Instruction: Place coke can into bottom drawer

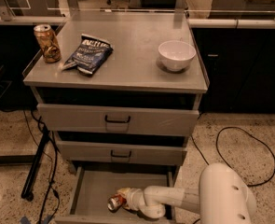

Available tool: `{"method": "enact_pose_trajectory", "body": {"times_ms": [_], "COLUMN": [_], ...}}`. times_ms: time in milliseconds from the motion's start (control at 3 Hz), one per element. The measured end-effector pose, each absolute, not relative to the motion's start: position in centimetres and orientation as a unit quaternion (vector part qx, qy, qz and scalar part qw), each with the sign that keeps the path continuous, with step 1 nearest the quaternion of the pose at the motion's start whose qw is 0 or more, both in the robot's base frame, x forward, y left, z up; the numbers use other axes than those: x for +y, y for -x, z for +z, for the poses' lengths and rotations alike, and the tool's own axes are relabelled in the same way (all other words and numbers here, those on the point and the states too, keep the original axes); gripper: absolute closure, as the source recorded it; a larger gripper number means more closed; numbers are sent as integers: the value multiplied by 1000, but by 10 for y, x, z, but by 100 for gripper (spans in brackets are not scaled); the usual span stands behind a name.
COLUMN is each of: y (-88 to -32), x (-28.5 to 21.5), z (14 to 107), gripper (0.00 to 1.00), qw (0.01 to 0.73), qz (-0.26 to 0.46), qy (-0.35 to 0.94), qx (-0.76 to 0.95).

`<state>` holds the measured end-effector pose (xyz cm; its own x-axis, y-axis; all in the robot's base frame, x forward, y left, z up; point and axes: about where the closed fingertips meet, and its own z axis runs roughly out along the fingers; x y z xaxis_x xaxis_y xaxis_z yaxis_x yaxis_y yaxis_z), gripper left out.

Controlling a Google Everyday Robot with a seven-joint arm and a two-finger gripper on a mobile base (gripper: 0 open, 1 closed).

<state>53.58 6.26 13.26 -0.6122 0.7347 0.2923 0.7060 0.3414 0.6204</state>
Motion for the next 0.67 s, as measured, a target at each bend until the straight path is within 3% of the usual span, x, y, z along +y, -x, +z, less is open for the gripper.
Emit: {"method": "enact_pose_trajectory", "body": {"times_ms": [667], "y": [-534], "x": [63], "z": [119], "gripper": [100], "qw": [41], "qz": [347], "qy": [-454], "qx": [820]}}
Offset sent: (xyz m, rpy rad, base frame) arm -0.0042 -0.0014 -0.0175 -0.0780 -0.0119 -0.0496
